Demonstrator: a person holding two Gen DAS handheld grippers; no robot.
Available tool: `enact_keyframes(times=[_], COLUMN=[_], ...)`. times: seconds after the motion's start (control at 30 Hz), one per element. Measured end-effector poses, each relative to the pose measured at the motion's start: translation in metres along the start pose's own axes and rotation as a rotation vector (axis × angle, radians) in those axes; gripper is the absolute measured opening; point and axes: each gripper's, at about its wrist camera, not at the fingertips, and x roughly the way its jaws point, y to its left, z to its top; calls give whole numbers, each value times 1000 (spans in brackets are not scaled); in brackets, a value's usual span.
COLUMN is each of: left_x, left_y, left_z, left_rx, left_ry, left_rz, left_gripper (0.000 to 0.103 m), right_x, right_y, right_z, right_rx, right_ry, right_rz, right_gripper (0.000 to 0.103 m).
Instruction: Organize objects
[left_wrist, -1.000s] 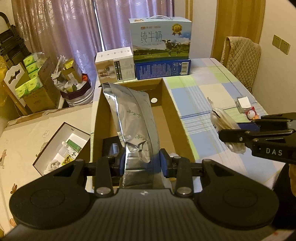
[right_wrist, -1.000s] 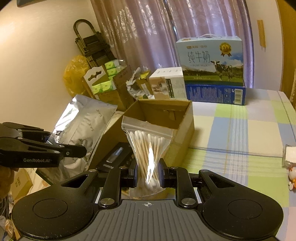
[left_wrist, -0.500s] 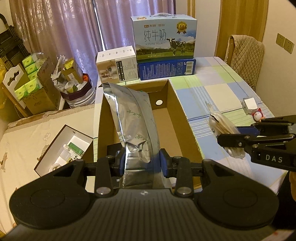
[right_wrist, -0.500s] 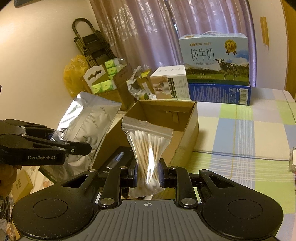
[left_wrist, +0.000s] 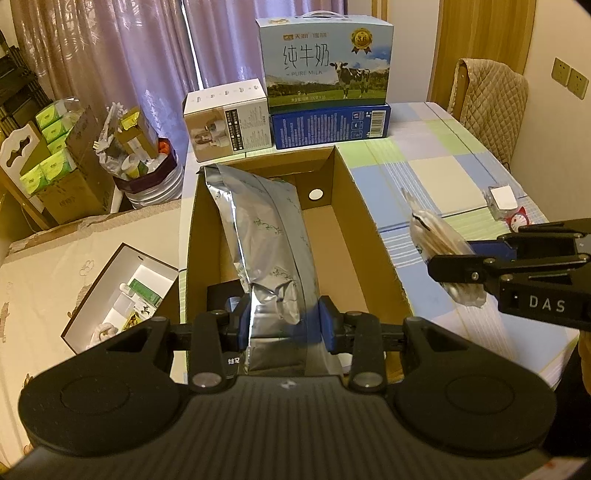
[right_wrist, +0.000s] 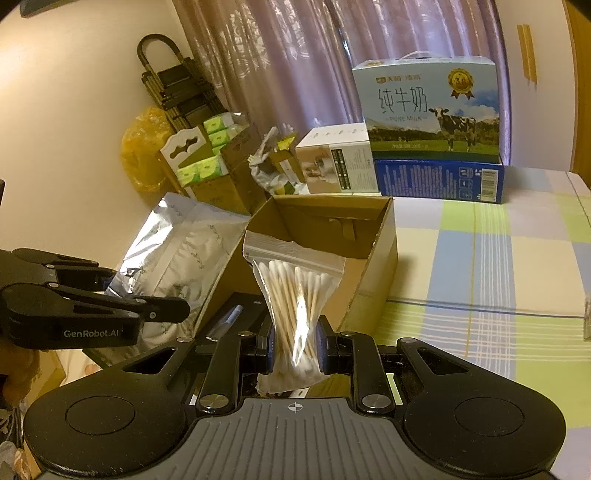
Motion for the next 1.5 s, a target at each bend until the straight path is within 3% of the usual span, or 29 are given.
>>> enact_keyframes(times=[0.27,0.37,1.5], left_x=[17,20,18], left_y=[-4,-1,20], left_z=[5,8,-13], left_rx=[4,-23,-87], left_ry=[-5,-32,-7], left_rz=[-16,-7,19], left_gripper=[32,40,40], right_x=[4,6,28], right_y=[-9,-11,5], right_z=[3,2,2], right_rx=[22,27,58], right_ry=[0,3,33], right_rz=[-12,-14,39], right_gripper=[18,18,18])
